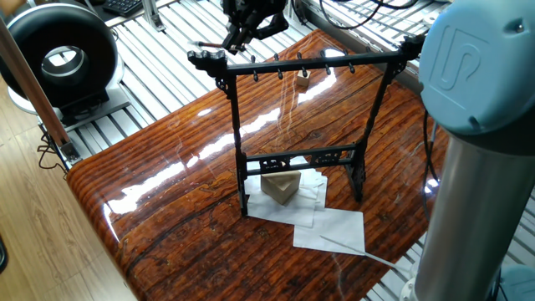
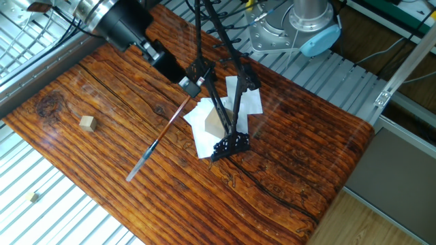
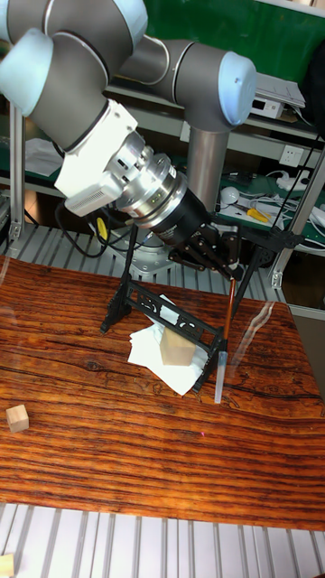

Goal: Place the brush on the pen rack

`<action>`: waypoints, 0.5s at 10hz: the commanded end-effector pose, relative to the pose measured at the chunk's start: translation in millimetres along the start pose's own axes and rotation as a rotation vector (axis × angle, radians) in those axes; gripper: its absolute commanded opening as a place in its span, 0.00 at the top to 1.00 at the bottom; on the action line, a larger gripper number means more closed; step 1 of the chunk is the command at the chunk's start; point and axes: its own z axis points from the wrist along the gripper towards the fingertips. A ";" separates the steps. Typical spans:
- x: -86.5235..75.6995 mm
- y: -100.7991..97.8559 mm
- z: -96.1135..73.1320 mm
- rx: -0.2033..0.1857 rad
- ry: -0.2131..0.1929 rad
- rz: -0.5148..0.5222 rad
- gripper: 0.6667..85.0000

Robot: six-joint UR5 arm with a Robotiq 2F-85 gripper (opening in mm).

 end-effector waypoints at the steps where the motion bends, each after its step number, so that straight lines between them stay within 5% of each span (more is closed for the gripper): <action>1: -4.3 2.9 0.3 -0.012 -0.024 -0.008 1.00; 3: -3.5 3.7 1.5 -0.011 -0.030 -0.005 1.00; 5: 17.1 10.5 -3.1 -0.044 0.046 0.009 1.00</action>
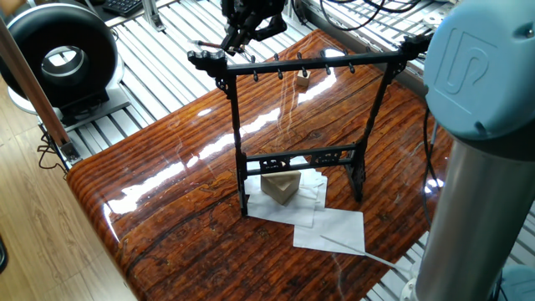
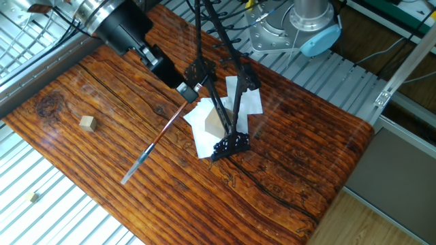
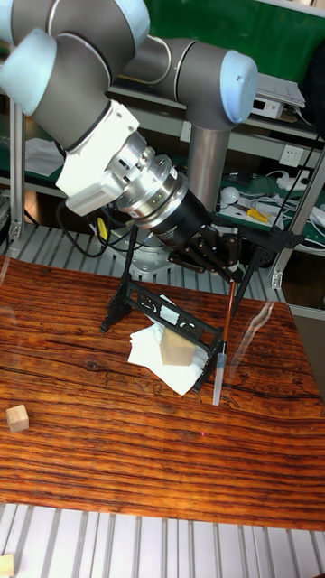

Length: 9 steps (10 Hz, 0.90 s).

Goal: Place the brush on the pen rack

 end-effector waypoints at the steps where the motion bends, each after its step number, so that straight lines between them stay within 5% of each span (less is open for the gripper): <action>1: 19.5 7.5 -6.0 -0.031 0.064 0.006 1.00; 4: 18.8 3.0 -5.4 -0.013 0.071 0.002 1.00; 9: 7.5 5.0 -0.7 -0.014 0.026 0.004 1.00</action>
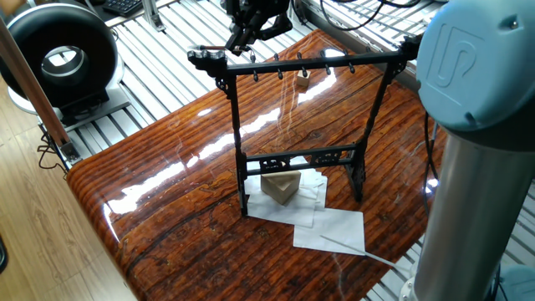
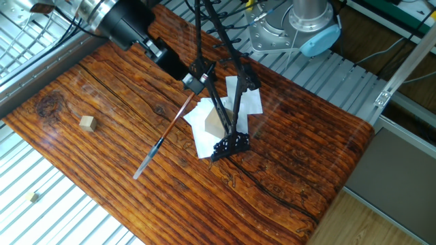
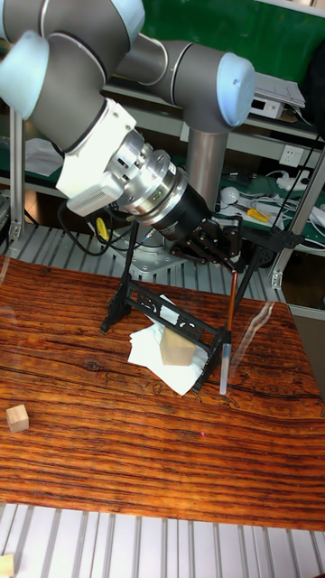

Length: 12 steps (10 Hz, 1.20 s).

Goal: Place the brush on the pen rack

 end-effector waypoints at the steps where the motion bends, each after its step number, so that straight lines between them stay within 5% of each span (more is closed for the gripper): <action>1: -6.7 5.4 1.0 -0.013 -0.029 -0.003 1.00; 9: -21.9 -9.0 2.6 0.028 -0.061 -0.047 1.00; 10: -28.4 -15.7 2.0 0.045 -0.077 -0.079 1.00; 12: -72.2 -41.4 -3.7 0.132 -0.176 -0.266 1.00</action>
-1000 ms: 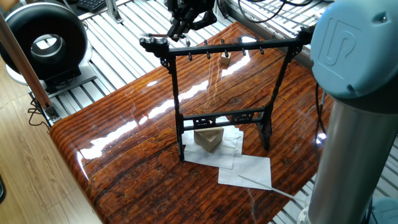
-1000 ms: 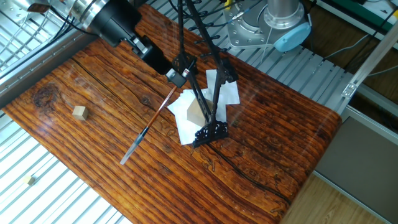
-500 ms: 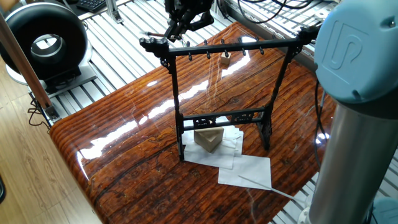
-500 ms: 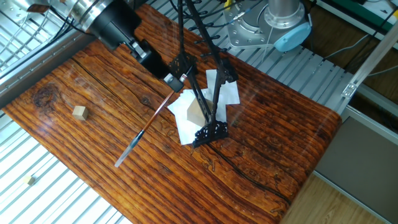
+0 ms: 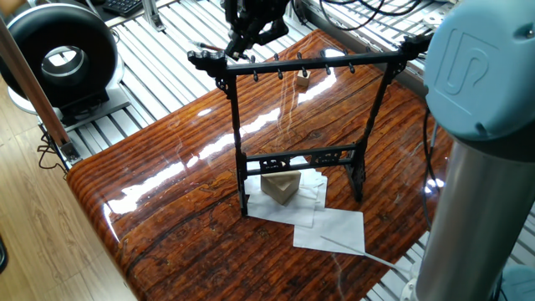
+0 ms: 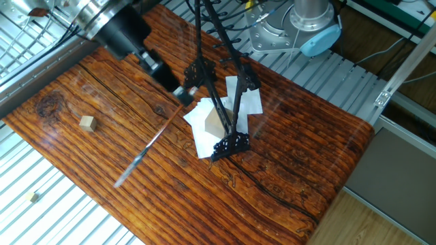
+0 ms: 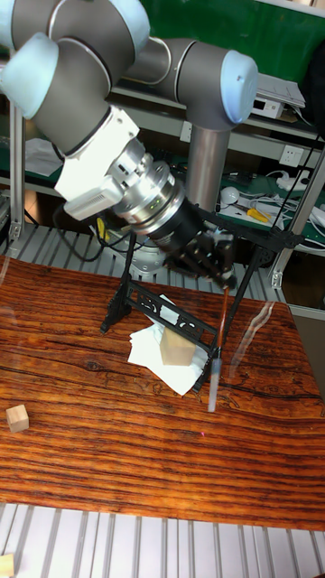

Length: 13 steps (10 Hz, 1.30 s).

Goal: Place the brush on the pen rack

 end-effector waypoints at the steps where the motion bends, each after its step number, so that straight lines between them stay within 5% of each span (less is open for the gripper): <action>1: -48.7 -30.7 0.6 0.066 -0.107 -0.232 1.00; 3: -105.7 -53.9 -0.9 0.122 -0.276 -0.472 1.00; 4: -128.9 -79.3 -7.3 0.231 -0.328 -0.574 1.00; 6: -148.1 -98.4 -16.0 0.330 -0.371 -0.620 1.00; 7: -149.4 -109.9 -19.8 0.378 -0.368 -0.641 1.00; 10: -93.0 -151.6 -2.4 0.371 -0.188 -0.502 1.00; 11: -85.1 -165.9 0.4 0.381 -0.180 -0.495 1.00; 13: -96.9 -195.6 -3.5 0.454 -0.256 -0.569 1.00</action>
